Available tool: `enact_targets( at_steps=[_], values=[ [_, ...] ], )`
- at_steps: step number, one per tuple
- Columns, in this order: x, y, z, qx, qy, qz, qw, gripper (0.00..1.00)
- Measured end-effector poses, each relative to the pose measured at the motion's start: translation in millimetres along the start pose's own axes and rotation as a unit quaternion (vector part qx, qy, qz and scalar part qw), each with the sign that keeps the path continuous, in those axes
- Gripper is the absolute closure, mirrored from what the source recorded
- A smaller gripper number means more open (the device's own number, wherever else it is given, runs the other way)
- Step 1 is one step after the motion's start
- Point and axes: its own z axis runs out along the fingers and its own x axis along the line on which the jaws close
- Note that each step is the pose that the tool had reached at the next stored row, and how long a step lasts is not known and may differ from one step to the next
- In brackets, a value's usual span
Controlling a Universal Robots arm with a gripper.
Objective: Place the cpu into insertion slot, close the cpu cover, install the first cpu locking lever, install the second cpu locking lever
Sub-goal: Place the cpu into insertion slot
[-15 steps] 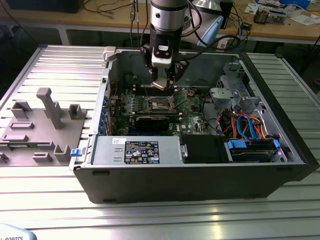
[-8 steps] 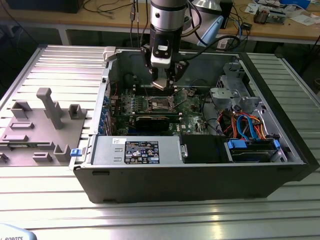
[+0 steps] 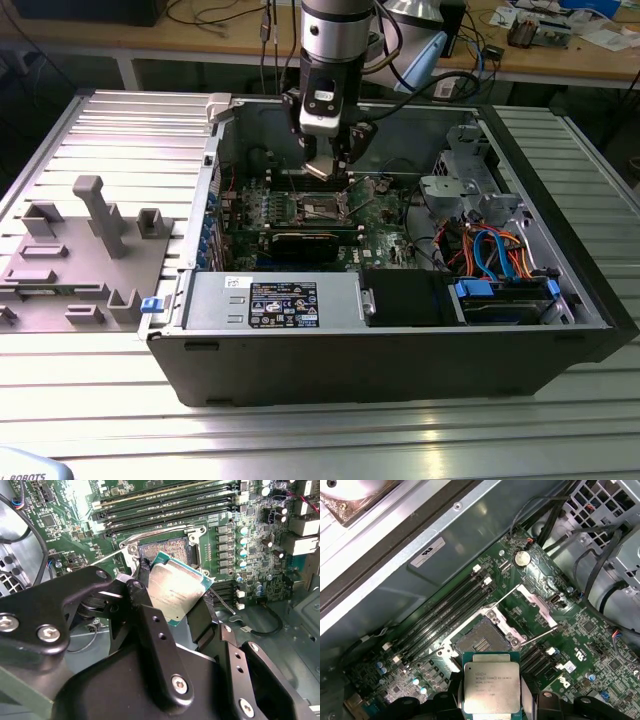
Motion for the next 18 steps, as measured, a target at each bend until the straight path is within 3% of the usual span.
enact_targets(
  at_steps=[18],
  values=[
    [0.0,0.0,0.0,-0.0002,-0.0010,0.025,0.99969,0.45]
  ],
)
